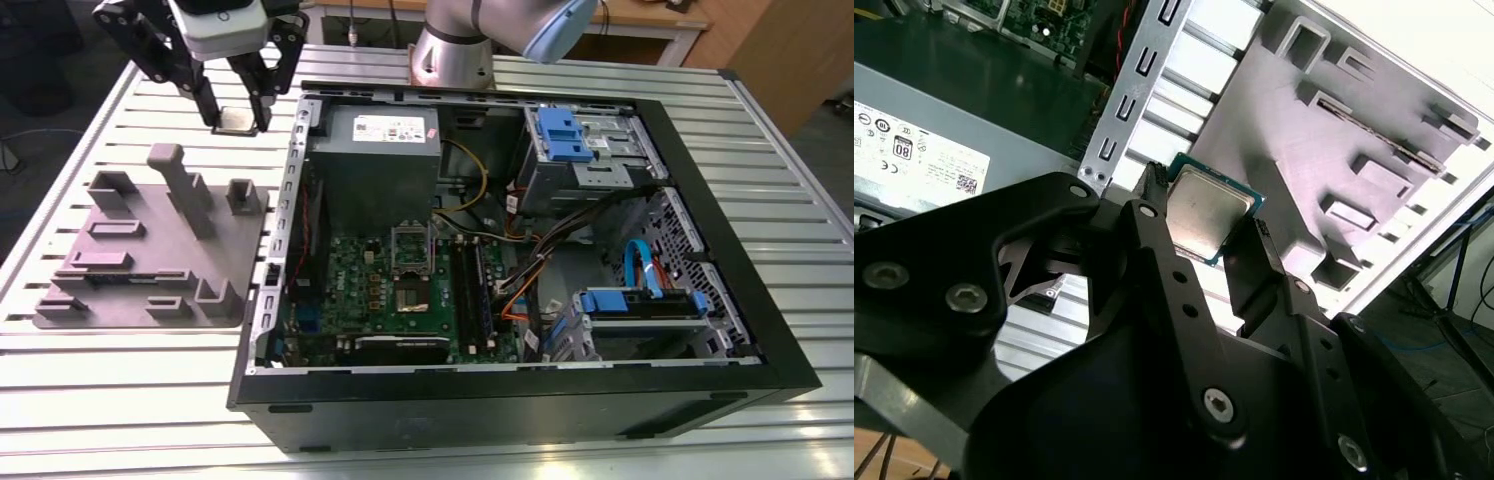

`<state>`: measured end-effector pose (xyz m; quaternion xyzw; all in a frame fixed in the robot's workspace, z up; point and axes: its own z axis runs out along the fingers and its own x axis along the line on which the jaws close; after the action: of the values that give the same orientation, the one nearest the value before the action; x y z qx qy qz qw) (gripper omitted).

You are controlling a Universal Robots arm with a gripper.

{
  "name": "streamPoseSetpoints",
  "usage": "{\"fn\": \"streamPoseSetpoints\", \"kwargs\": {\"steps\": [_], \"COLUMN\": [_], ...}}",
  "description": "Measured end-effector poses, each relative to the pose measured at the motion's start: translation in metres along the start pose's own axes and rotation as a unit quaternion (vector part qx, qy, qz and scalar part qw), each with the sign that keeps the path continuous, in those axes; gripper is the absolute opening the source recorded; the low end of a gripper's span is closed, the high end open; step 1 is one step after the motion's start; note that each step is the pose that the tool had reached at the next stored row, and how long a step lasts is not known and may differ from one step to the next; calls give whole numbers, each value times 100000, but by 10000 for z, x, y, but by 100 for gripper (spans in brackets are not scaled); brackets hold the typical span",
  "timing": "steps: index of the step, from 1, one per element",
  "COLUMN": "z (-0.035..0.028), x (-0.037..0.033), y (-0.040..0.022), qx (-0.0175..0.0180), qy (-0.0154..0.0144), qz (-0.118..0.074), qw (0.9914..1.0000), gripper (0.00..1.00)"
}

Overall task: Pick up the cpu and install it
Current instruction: 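Pick up the cpu and move it towards the insertion slot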

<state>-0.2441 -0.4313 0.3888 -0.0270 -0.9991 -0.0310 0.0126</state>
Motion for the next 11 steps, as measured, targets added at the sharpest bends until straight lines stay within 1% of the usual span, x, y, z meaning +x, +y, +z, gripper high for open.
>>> {"fn": "streamPoseSetpoints", "kwargs": {"steps": [11], "z": [-1], "x": [-26], "y": [1], "qx": [3], "qy": [3], "qz": [1], "qw": [100000], "gripper": [47]}}
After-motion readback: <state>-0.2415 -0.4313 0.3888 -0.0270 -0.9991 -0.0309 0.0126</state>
